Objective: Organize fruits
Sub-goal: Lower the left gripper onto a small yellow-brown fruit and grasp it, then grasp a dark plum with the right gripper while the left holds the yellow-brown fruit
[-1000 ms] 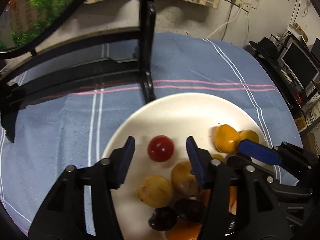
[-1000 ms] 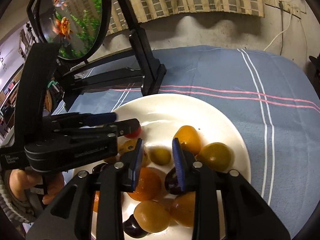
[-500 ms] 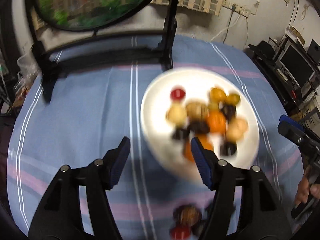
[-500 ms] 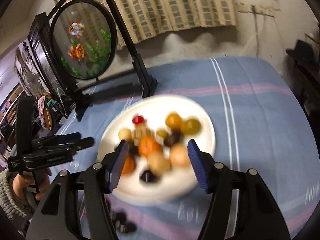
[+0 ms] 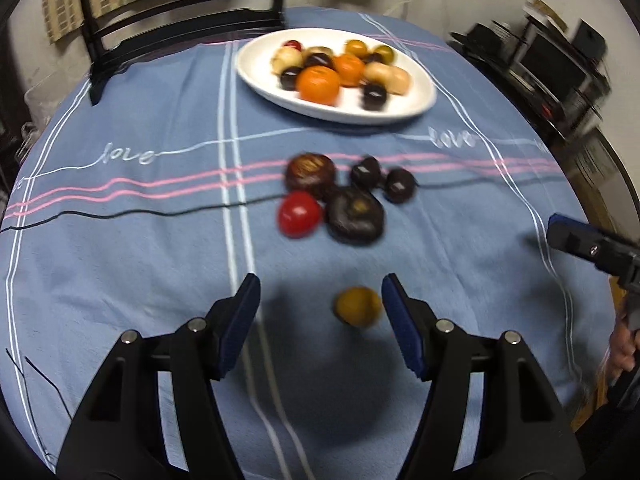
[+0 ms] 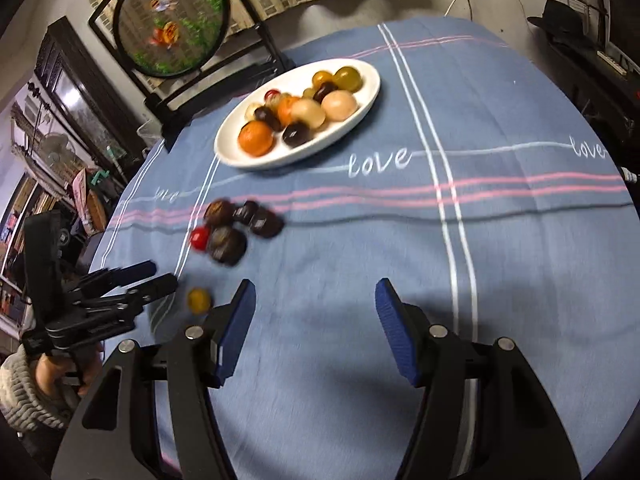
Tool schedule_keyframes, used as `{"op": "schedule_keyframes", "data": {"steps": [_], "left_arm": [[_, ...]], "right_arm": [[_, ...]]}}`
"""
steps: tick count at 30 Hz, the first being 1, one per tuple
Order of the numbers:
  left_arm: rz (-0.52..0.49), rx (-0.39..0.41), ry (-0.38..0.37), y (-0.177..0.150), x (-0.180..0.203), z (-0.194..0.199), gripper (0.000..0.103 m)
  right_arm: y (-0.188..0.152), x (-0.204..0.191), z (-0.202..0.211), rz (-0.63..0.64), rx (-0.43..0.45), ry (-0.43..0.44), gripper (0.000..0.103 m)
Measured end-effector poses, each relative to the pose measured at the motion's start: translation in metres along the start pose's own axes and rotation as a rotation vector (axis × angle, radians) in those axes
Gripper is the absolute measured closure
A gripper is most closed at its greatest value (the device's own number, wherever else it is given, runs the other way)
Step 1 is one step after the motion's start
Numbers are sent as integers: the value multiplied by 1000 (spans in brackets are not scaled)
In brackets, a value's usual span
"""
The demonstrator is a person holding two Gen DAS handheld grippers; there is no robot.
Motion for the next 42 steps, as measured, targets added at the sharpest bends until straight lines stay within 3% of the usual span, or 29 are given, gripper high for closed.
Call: {"op": "schedule_keyframes", "data": {"steps": [7, 11, 20, 23, 27, 29, 42], "left_arm": [[-12, 17, -34, -1, 10, -8, 39], [1, -5, -53, -4, 12, -16, 49], [-4, -25, -77, -6, 16, -24, 54], [-5, -35, -94, -7, 18, -27, 64], [-9, -43, -102, -8, 20, -29, 67], [-12, -44, -99, -9, 19, -30, 73], [34, -2, -40, -18, -10, 3, 73]], "right_arm": [[1, -7, 24, 59, 34, -43, 38], [1, -2, 29, 57, 38, -58, 38], [-2, -3, 23, 66, 13, -59, 38], [-3, -1, 22, 58, 5, -61, 38], [-4, 1, 21, 49, -1, -62, 38], [-4, 0, 20, 52, -5, -61, 38], [-2, -23, -7, 91, -57, -7, 38]]}}
Point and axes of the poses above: each gripper's, at about its wrist camera, not at the fingertips, and z roughly against the way its jaws point, x to its right, y to its top, the point moved 9 cm from there along -z, roughly the way its jaws point, and after that the axes turned 2 degrees about x, right-handed, at the moved point
